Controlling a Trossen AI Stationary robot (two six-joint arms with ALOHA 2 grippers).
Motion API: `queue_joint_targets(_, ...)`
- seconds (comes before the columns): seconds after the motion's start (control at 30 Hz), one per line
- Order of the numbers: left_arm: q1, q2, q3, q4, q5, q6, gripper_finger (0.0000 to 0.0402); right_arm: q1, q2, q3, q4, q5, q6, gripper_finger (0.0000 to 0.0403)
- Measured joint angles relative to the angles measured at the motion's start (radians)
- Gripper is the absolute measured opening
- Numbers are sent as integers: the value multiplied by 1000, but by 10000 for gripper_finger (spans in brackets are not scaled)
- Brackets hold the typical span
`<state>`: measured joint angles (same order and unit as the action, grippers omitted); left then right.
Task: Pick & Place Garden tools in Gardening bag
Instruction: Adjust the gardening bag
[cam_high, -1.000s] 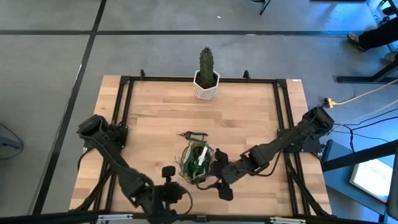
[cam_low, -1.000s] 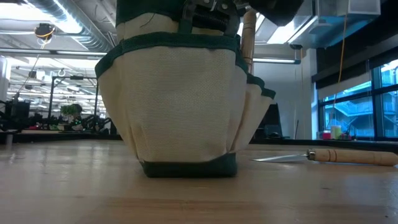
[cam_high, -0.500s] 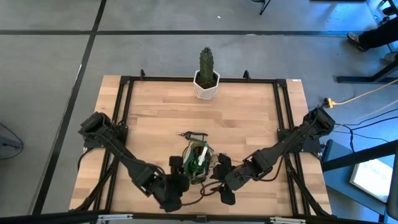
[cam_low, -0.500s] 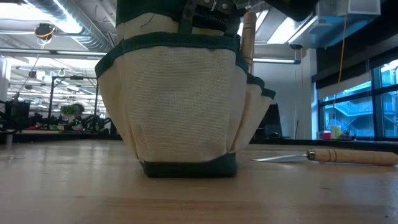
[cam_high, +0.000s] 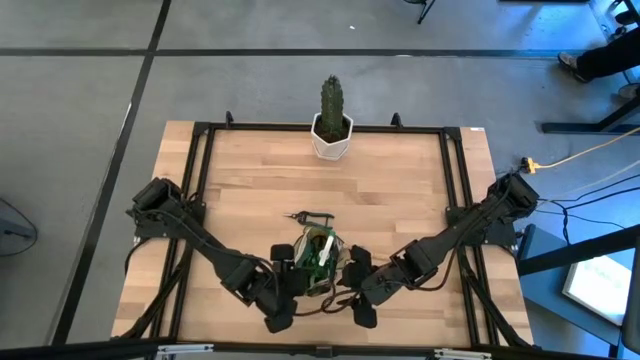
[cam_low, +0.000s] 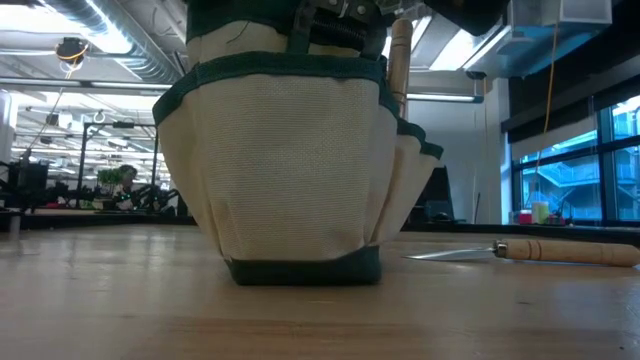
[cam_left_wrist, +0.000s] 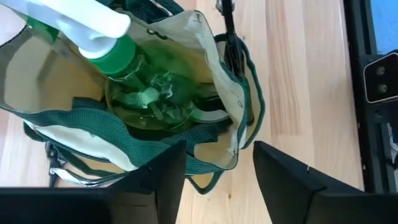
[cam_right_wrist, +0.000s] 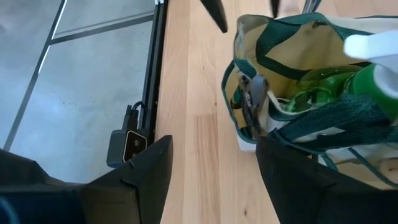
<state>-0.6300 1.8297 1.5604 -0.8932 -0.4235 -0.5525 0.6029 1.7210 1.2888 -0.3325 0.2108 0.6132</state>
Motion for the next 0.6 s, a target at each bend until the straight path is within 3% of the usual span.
queue_joint_targets(0.47, 6, 43, 0, 13, 37, 32, 111, -26, 0, 0, 22, -1, -3, 234)
queue_joint_targets(0.6, 18, 42, 0, 41, 68, 23, 64, -26, -1, 0, 29, -2, -3, 234)
